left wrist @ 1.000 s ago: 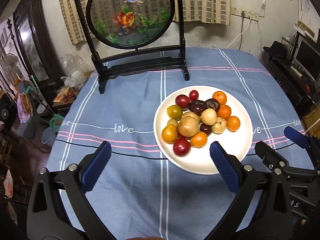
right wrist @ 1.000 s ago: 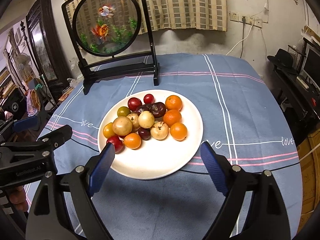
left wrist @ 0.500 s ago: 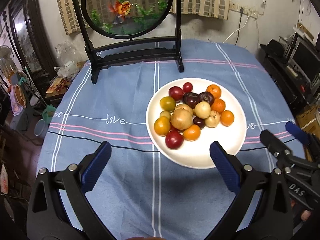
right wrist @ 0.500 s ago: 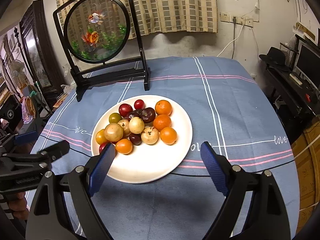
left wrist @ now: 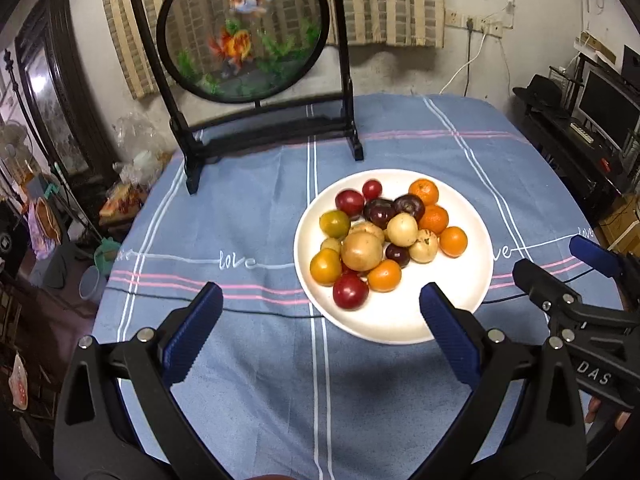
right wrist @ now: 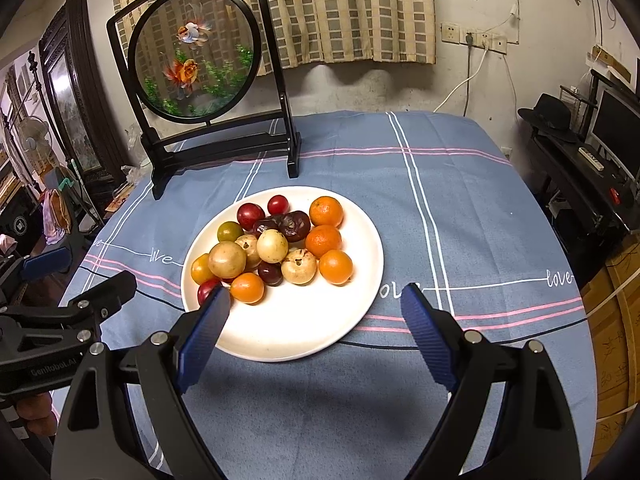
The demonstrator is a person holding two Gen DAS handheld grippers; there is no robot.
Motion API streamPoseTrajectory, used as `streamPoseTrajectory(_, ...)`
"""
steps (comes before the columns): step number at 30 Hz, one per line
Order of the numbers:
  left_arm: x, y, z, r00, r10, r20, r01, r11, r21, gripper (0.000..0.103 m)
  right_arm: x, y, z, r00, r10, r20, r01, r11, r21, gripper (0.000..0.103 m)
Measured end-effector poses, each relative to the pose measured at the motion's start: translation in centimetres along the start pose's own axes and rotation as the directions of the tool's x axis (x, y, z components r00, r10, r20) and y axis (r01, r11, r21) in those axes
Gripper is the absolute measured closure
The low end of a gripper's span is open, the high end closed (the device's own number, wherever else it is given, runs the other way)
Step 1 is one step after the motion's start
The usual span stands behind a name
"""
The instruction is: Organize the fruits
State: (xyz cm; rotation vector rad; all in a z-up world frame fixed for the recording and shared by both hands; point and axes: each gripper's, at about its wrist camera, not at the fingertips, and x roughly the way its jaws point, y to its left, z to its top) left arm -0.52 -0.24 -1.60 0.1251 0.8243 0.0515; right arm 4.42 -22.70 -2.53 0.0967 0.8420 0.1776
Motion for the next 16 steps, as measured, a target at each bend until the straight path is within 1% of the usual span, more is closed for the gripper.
streamPoseTrajectory(2,-0.3,-0.2,0.0,1.000,0.002,0.019,-0.003,1.000,0.014,0.003,0.0,0.0,0.0,1.000,-0.001,0.000,0.001,1.000,0.001,0.015)
streamPoseTrajectory(4,-0.2,-0.3,0.1,1.000,-0.001,0.016,0.001,1.000,0.014,0.003,0.0,-0.1,-0.1,1.000,-0.005,-0.001,0.005,1.000,0.002,0.015)
streamPoseTrajectory(7,0.2,0.0,0.3,1.000,-0.016,-0.013,0.016,1.000,-0.011,0.003,-0.1,-0.3,-0.1,1.000,-0.005,-0.001,0.005,1.000,0.007,0.015)
streamPoseTrajectory(8,0.6,0.2,0.4,0.999,-0.031,-0.036,0.030,0.999,-0.025,0.003,-0.1,-0.3,-0.1,1.000,-0.006,0.001,0.006,1.000,0.006,0.015)
streamPoseTrajectory(10,1.0,0.7,0.6,0.997,-0.040,-0.065,0.036,0.998,-0.053,0.003,-0.2,-0.3,-0.1,1.000,-0.009,0.002,0.009,1.000,0.004,0.015)
streamPoseTrajectory(16,0.7,0.6,0.7,0.998,-0.028,-0.059,0.025,0.998,-0.051,0.003,-0.1,-0.6,-0.1,1.000,-0.012,-0.002,0.012,1.000,0.010,0.015)
